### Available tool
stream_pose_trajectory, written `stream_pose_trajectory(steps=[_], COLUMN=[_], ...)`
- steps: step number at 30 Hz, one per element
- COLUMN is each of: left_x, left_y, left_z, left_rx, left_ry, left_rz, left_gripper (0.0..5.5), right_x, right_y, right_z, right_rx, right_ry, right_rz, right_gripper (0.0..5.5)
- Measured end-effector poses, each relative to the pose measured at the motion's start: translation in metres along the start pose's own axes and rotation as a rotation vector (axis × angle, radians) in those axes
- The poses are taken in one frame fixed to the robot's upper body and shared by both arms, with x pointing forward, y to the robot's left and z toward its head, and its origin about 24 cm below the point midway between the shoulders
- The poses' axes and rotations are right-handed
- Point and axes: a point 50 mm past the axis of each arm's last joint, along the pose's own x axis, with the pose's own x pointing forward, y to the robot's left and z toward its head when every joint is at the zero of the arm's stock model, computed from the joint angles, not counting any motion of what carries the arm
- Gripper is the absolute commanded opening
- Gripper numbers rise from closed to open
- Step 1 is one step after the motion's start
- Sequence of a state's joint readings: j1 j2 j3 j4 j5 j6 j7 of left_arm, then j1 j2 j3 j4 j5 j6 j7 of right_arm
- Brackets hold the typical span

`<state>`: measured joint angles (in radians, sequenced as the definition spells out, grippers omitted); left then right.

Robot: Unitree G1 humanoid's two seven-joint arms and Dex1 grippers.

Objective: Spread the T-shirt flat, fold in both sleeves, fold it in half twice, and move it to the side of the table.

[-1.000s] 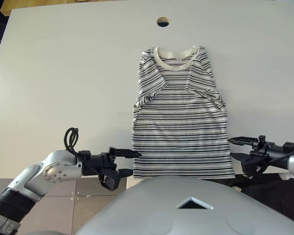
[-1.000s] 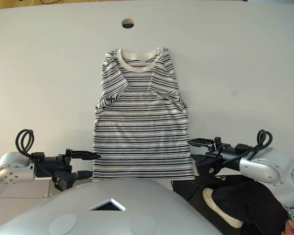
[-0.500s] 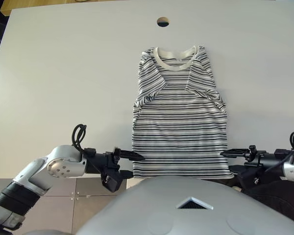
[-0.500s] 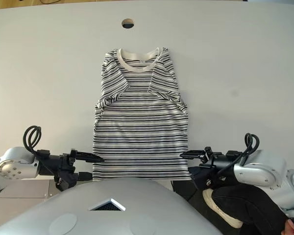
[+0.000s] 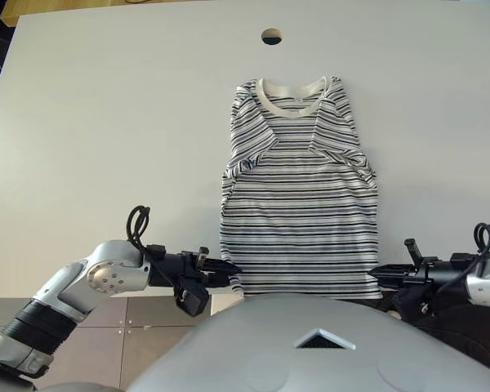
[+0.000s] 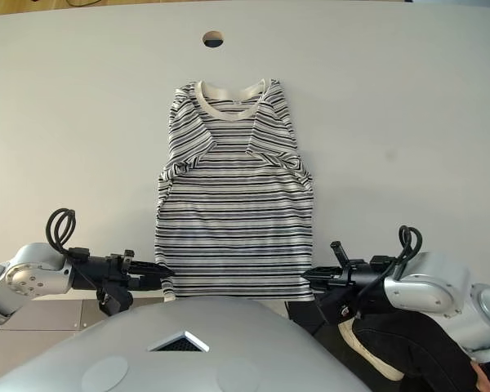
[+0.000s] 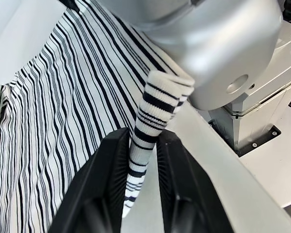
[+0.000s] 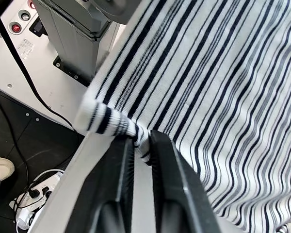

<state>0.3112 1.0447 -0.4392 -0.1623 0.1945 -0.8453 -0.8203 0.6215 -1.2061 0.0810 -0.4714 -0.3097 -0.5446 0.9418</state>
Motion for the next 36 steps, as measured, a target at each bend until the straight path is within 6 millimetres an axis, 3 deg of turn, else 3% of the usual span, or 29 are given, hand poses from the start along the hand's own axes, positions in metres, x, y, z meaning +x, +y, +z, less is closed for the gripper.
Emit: stream_pose_trajectory(steps=[2, 6, 15, 19, 23, 26, 36], left_x=[0.001, 0.001, -0.016, -0.018, -0.013, -0.013, -0.008], left_y=[0.000, 0.003, 0.036, 0.072, 0.113, 0.132, 0.163], left_z=[0.000, 0.000, -0.014, -0.036, -0.072, -0.093, -0.131], left_rx=[0.000, -0.019, -0.078, -0.058, -0.070, -0.062, -0.047], left_ry=[-0.004, -0.024, -0.013, 0.008, 0.145, 0.262, 0.421], left_rz=[0.006, 0.042, 0.420, 0.637, 0.833, 0.912, 0.928], left_gripper=[0.17, 0.11, 0.11, 0.11, 0.11, 0.11, 0.11], right_x=[0.000, 0.000, -0.014, -0.018, -0.017, -0.009, 0.024], right_y=[0.000, -0.003, -0.022, -0.062, -0.115, -0.144, -0.185], right_z=[0.000, 0.001, -0.012, -0.034, -0.068, -0.089, -0.118], right_rx=[-0.001, 0.028, 0.188, 0.212, 0.258, 0.305, 0.374], right_ry=[-0.001, -0.033, -0.127, -0.177, -0.135, -0.086, -0.010], right_rz=[0.000, -0.054, -0.518, -0.793, -1.062, -1.174, -1.236], right_gripper=[0.10, 0.10, 0.10, 0.10, 0.10, 0.10, 0.10])
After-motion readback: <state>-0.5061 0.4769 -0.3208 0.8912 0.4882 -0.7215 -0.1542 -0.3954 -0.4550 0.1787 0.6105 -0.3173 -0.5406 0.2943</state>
